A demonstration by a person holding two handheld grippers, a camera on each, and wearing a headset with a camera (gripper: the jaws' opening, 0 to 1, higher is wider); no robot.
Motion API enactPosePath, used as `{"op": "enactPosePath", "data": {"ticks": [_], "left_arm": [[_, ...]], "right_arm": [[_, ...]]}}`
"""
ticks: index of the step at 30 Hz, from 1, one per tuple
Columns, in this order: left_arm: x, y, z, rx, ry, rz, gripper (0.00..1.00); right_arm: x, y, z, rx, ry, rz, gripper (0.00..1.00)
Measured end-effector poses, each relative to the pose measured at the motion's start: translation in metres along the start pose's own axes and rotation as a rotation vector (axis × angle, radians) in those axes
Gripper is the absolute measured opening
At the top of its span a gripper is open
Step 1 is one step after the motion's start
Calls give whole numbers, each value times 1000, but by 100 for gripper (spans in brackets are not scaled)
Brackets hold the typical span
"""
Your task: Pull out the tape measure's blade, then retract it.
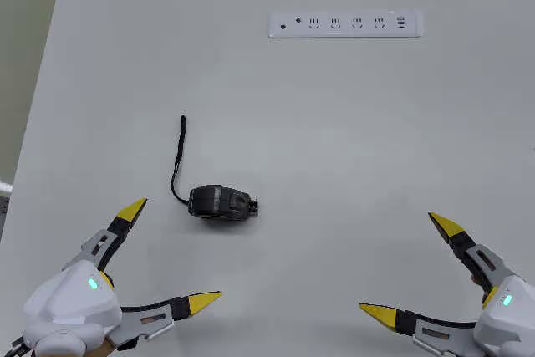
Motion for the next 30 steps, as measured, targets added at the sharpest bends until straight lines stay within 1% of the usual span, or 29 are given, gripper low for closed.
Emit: {"op": "enactPosePath", "data": {"ticks": [14, 30], "left_arm": [[3, 1, 2, 4, -1, -3, 100], [2, 3, 5, -15, 29, -16, 100]], "right_arm": [[-1, -1, 0, -2, -2, 4, 100], [2, -2, 0, -12, -18, 17, 98]]}}
Point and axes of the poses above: the centre of the closed fingertips' face, and the gripper's own axes: y roughly forward along the fingers, x roughly to its right, z roughly out of its top, the point moved 7 cm from there along -y, roughly backward along the fingers, and after that the axes turned 11 degrees about -y, right-handed, at the moved point
